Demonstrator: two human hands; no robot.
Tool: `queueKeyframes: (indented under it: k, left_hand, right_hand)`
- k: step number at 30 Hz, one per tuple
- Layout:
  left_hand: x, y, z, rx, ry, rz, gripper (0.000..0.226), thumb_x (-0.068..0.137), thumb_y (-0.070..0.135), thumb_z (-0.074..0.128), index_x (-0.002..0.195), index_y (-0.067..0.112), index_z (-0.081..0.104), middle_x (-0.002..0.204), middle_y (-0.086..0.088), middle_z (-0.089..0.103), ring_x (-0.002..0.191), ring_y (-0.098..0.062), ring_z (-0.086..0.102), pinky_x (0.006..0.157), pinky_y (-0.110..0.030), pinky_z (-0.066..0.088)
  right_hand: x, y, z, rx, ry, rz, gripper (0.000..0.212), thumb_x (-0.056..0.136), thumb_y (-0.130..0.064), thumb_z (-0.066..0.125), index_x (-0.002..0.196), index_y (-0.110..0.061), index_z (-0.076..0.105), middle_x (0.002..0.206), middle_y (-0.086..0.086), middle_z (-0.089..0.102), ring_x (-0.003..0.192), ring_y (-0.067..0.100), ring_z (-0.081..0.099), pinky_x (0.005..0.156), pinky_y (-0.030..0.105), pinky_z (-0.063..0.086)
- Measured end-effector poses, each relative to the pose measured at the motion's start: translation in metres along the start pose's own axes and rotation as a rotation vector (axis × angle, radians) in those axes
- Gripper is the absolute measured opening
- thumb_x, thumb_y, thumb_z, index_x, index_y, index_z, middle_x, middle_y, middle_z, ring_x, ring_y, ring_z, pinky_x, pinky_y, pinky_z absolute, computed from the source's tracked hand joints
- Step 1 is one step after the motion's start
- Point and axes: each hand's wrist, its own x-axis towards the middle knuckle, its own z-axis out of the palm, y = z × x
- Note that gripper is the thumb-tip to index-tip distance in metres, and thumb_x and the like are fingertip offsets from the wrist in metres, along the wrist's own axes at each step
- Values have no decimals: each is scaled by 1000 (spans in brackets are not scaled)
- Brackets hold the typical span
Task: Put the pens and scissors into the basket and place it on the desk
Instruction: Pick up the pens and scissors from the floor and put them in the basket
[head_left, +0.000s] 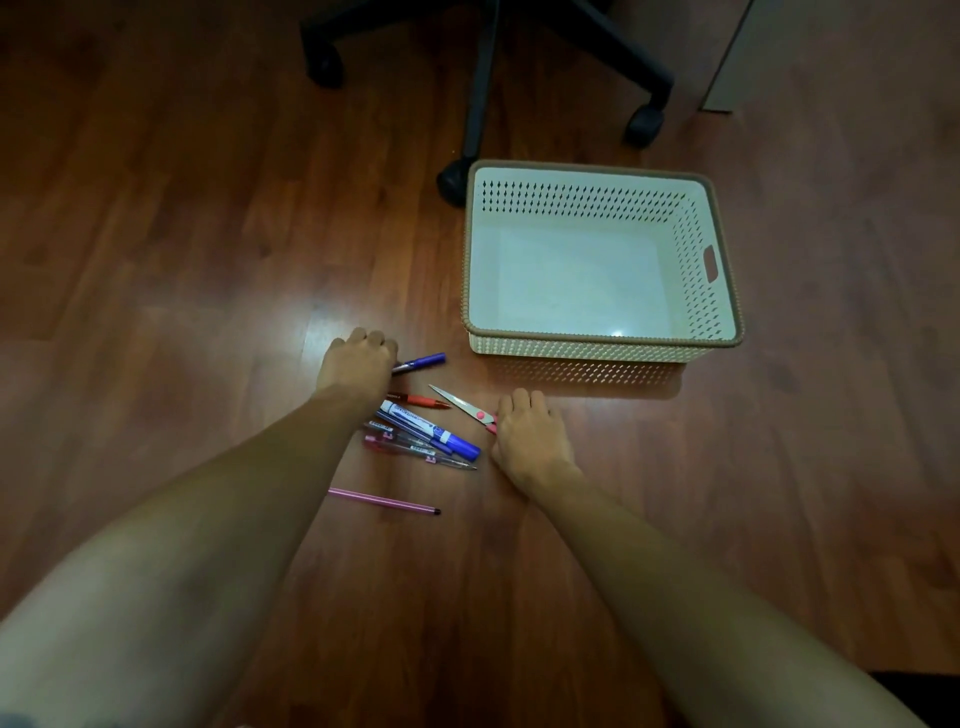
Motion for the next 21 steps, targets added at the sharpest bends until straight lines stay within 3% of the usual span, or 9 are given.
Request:
queueKeyframes:
  k: [3, 7, 10, 14, 17, 21]
  left_hand:
    - [-3, -10, 0, -146, 65, -93, 26, 92, 15, 58, 117, 15, 64, 117, -7, 61, 112, -28, 54, 87, -39, 46]
    - [-4, -19, -21, -417, 190, -220, 19, 91, 16, 61, 108, 10, 68, 109, -17, 65, 102, -38, 59, 84, -46, 52]
    - [2, -15, -53, -446, 308, -228, 23, 91, 14, 60, 111, 7, 69, 113, -18, 63, 109, -37, 54, 86, -47, 48]
    - [17, 13, -101, -444, 418, -173, 26, 94, 15, 58, 117, 8, 66, 118, -16, 61, 112, -33, 52, 87, -45, 46]
    - [33, 45, -128, -437, 467, -99, 25, 93, 15, 57, 116, 9, 66, 118, -14, 62, 111, -31, 53, 87, -44, 48]
    - [47, 91, -149, -437, 403, -22, 31, 92, 16, 58, 122, 11, 64, 124, -14, 61, 115, -31, 54, 90, -45, 50]
  right_hand:
    - [-1, 1, -1, 52, 41, -31, 26, 95, -17, 43, 118, -6, 50, 113, 12, 52, 101, 28, 49, 80, 37, 45]
    - [-3, 5, -13, 172, 217, -126, 20, 81, -17, 60, 96, -5, 57, 94, 14, 56, 84, 30, 54, 66, 42, 53]
    - [0, 18, -31, 222, 379, -154, 24, 78, -25, 63, 91, -5, 59, 88, 13, 58, 80, 30, 54, 61, 43, 49]
    - [11, 53, -62, 213, 513, 14, 24, 81, -23, 52, 90, -3, 61, 82, 15, 60, 77, 33, 55, 58, 44, 49]
    - [17, 89, -84, 206, 419, 205, 26, 85, -18, 52, 105, -2, 59, 98, 16, 61, 92, 34, 53, 70, 45, 50]
    - [28, 127, -98, 214, 372, 364, 27, 93, -18, 50, 114, -1, 55, 111, 16, 60, 103, 32, 51, 77, 42, 46]
